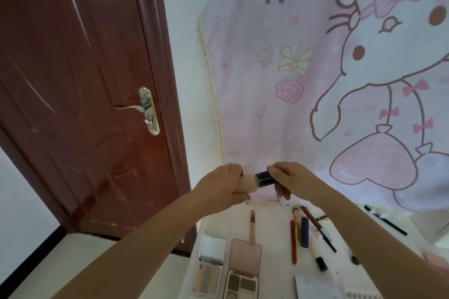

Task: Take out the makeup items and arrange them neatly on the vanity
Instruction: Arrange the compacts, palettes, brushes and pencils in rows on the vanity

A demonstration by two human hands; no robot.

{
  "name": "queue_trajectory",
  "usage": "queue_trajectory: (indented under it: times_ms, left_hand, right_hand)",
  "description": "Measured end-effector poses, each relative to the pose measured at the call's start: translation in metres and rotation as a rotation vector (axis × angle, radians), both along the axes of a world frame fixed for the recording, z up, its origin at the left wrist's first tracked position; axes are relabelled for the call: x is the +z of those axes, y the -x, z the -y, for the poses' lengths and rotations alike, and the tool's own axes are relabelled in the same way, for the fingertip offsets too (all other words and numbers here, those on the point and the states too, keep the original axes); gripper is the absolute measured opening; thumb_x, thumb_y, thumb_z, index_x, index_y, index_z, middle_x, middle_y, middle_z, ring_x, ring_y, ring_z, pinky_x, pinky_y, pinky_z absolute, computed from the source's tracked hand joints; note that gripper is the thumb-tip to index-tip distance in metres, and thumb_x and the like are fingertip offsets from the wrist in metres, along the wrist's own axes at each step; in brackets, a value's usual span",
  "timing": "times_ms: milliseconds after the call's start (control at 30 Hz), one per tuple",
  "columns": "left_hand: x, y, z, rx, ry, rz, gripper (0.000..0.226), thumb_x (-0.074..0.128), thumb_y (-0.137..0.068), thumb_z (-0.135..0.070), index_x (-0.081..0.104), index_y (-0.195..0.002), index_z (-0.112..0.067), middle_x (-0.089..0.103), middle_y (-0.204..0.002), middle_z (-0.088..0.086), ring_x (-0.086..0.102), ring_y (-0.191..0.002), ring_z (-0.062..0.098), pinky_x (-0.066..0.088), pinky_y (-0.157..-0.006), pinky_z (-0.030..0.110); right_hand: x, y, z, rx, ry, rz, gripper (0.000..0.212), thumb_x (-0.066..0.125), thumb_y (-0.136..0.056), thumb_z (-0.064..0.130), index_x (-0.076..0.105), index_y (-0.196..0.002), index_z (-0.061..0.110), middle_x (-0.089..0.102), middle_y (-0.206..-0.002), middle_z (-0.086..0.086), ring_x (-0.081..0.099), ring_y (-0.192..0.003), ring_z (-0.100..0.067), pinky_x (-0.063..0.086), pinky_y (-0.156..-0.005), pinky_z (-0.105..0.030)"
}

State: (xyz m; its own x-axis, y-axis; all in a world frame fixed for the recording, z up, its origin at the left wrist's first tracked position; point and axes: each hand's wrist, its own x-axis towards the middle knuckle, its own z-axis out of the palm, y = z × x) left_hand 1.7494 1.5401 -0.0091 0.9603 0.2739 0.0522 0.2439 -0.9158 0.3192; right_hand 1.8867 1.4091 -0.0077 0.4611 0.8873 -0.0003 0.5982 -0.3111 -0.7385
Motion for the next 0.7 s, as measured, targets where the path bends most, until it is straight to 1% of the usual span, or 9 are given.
queue_trajectory:
  times_ms: [100, 267, 333, 400, 433, 467, 533, 600, 700]
  left_hand:
    - [0.002, 0.002, -0.004, 0.002, 0.02, 0.011, 0.034, 0.058, -0.088, -0.034, 0.044, -0.107, -0.011, 0.044, -0.101, -0.001, 0.043, -0.083, 0.012, 0.034, -0.069, 0.021]
    - [0.009, 0.003, -0.014, -0.006, 0.034, -0.007, 0.032, 0.058, -0.088, -0.034, 0.044, -0.106, -0.011, 0.042, -0.1, -0.002, 0.044, -0.083, 0.013, 0.033, -0.069, 0.021]
    - [0.012, 0.001, -0.015, -0.007, 0.022, -0.008, 0.033, 0.059, -0.088, -0.034, 0.044, -0.107, -0.012, 0.045, -0.104, 0.0, 0.044, -0.084, 0.012, 0.034, -0.07, 0.022]
    - [0.016, -0.001, -0.015, -0.016, -0.016, -0.004, 0.033, 0.058, -0.088, -0.034, 0.045, -0.108, -0.012, 0.048, -0.109, 0.002, 0.044, -0.085, 0.013, 0.035, -0.071, 0.022]
    - [0.017, -0.002, -0.016, -0.024, -0.045, -0.007, 0.034, 0.058, -0.088, -0.034, 0.045, -0.109, -0.011, 0.048, -0.11, 0.003, 0.043, -0.085, 0.012, 0.034, -0.071, 0.021]
    - [0.018, -0.002, -0.016, -0.031, -0.071, -0.014, 0.034, 0.058, -0.088, -0.035, 0.044, -0.109, -0.011, 0.048, -0.111, 0.003, 0.042, -0.085, 0.012, 0.033, -0.071, 0.021]
    - [0.021, -0.003, -0.017, -0.041, -0.086, -0.025, 0.035, 0.057, -0.089, -0.035, 0.044, -0.11, -0.01, 0.047, -0.112, 0.003, 0.04, -0.086, 0.012, 0.032, -0.071, 0.021]
    - [0.024, -0.003, -0.019, -0.044, -0.067, -0.023, 0.036, 0.056, -0.089, -0.034, 0.044, -0.111, -0.008, 0.046, -0.113, 0.005, 0.04, -0.087, 0.012, 0.031, -0.072, 0.021]
    - [0.025, -0.004, -0.021, -0.047, -0.062, -0.018, 0.038, 0.056, -0.09, -0.035, 0.043, -0.112, -0.008, 0.046, -0.114, 0.005, 0.041, -0.088, 0.013, 0.032, -0.073, 0.02]
  right_hand:
    - [-0.002, -0.003, -0.002, 0.065, -0.085, 0.061, 0.014, 0.045, -0.095, 0.019, 0.049, -0.088, 0.031, 0.056, -0.064, 0.009, 0.051, -0.056, -0.006, 0.043, -0.059, -0.013]
    - [0.003, -0.009, -0.002, 0.188, -0.186, 0.102, 0.039, 0.058, -0.084, -0.001, 0.048, -0.091, 0.037, 0.057, -0.09, 0.017, 0.057, -0.079, 0.011, 0.045, -0.073, -0.007]
    - [0.005, -0.012, -0.005, 0.231, -0.183, 0.041, 0.039, 0.061, -0.084, 0.003, 0.048, -0.099, 0.037, 0.059, -0.097, 0.016, 0.06, -0.085, 0.008, 0.048, -0.074, -0.01]
    - [0.011, -0.01, -0.011, 0.152, -0.11, -0.094, 0.014, 0.051, -0.092, 0.02, 0.05, -0.1, 0.032, 0.064, -0.086, 0.011, 0.064, -0.067, -0.002, 0.05, -0.061, -0.013]
    - [0.013, -0.01, -0.014, 0.102, -0.055, -0.095, 0.012, 0.042, -0.095, 0.029, 0.053, -0.091, 0.026, 0.064, -0.072, 0.008, 0.06, -0.052, -0.003, 0.047, -0.053, -0.014]
    - [0.014, -0.01, -0.017, 0.075, -0.004, -0.055, 0.028, 0.036, -0.097, 0.033, 0.054, -0.079, 0.022, 0.061, -0.061, 0.006, 0.052, -0.04, -0.003, 0.044, -0.048, -0.013]
    - [0.013, -0.011, -0.019, 0.078, -0.015, 0.04, 0.031, 0.038, -0.097, 0.029, 0.05, -0.069, 0.022, 0.056, -0.057, 0.006, 0.046, -0.036, -0.001, 0.04, -0.047, -0.011]
    - [0.01, -0.013, -0.017, 0.125, -0.152, 0.077, 0.021, 0.051, -0.092, 0.016, 0.05, -0.078, 0.031, 0.057, -0.07, 0.01, 0.052, -0.053, 0.0, 0.044, -0.057, -0.011]
    - [0.005, -0.015, -0.015, 0.172, -0.272, 0.135, 0.036, 0.063, -0.082, 0.002, 0.05, -0.085, 0.036, 0.057, -0.088, 0.012, 0.057, -0.078, -0.008, 0.048, -0.076, -0.02]
